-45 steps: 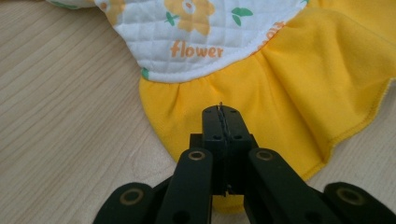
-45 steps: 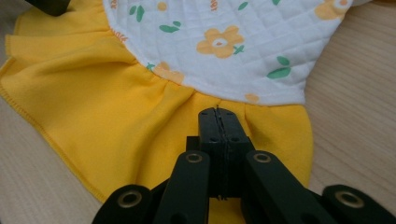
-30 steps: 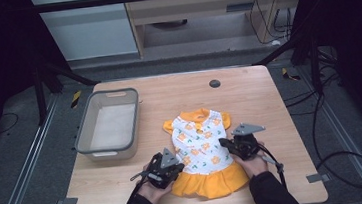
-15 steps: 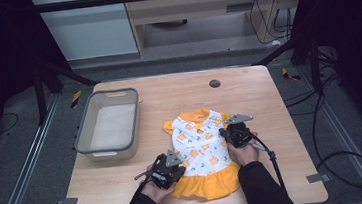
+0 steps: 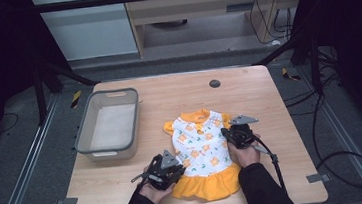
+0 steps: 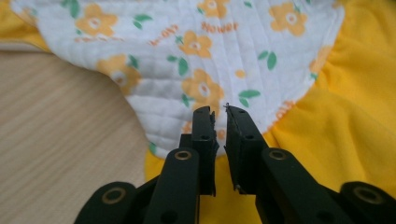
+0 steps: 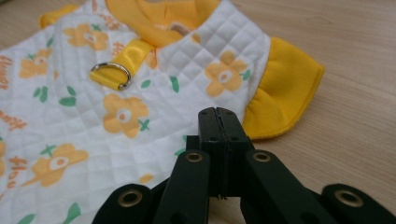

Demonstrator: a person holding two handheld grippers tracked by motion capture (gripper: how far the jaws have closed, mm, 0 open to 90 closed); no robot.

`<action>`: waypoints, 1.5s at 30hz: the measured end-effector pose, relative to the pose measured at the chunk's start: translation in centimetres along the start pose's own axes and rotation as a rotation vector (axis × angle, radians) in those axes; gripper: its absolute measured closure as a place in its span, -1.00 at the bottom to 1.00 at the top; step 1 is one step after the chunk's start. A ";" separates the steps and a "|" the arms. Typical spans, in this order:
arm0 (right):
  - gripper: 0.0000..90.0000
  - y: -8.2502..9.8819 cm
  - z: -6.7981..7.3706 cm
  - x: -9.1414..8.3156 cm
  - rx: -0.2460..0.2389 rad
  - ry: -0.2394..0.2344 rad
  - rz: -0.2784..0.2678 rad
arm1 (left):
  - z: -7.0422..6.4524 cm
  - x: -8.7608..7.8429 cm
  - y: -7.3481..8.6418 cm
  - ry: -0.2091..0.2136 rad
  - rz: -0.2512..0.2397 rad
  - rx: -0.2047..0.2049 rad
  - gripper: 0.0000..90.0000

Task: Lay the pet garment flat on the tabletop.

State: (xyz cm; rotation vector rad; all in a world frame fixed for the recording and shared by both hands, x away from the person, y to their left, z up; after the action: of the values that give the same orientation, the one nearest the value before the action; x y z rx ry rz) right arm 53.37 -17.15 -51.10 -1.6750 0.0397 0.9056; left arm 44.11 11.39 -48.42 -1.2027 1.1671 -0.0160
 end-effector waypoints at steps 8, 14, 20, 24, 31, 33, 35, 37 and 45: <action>0.84 -0.9 -0.2 -2.7 0.002 -0.010 -0.055 | 2.0 -2.6 -0.2 -0.032 -0.078 -0.034 0.52; 0.51 -0.6 -0.3 -5.7 -0.019 -0.017 -0.081 | 3.3 -3.8 0.7 -0.047 -0.096 -0.059 0.35; 0.24 1.2 -0.6 -8.1 -0.007 -0.035 -0.075 | 4.0 -5.1 2.0 -0.059 -0.104 -0.068 0.20; 0.13 2.3 -0.5 -9.4 -0.001 -0.044 -0.062 | 4.2 -5.8 2.6 -0.059 -0.106 -0.071 0.13; -0.02 3.4 -0.4 -11.0 0.005 -0.047 -0.081 | 4.6 -7.0 3.8 -0.075 -0.109 -0.077 0.02; -0.10 3.9 -0.4 -11.4 0.002 -0.046 -0.076 | 4.8 -7.3 4.3 -0.083 -0.110 -0.087 -0.01; -0.12 4.0 -0.5 -11.5 0.008 -0.047 -0.076 | 5.1 -7.6 4.6 -0.096 -0.110 -0.093 -0.08; -0.15 4.2 -0.7 -11.8 0.019 -0.040 -0.080 | 5.3 -7.7 4.9 -0.111 -0.109 -0.101 -0.09; -0.39 5.4 -1.4 -11.9 0.048 0.000 -0.065 | 5.9 -8.2 6.1 -0.151 -0.096 -0.107 -0.22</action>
State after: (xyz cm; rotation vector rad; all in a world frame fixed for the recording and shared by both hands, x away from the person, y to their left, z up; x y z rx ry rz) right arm 43.28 -25.17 -48.65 -1.6226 0.0069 0.8502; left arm 41.16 22.80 -47.83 -1.3304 0.9877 0.0654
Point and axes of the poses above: each handheld gripper's, and its own axes: x roughly forward along the jaws, y roughly out of its underside, z roughly to its left, the point moved 1 cm from there along x, roughly forward along the jaws, and after that the axes turned 7 degrees about -x, right-handed, at the moved point
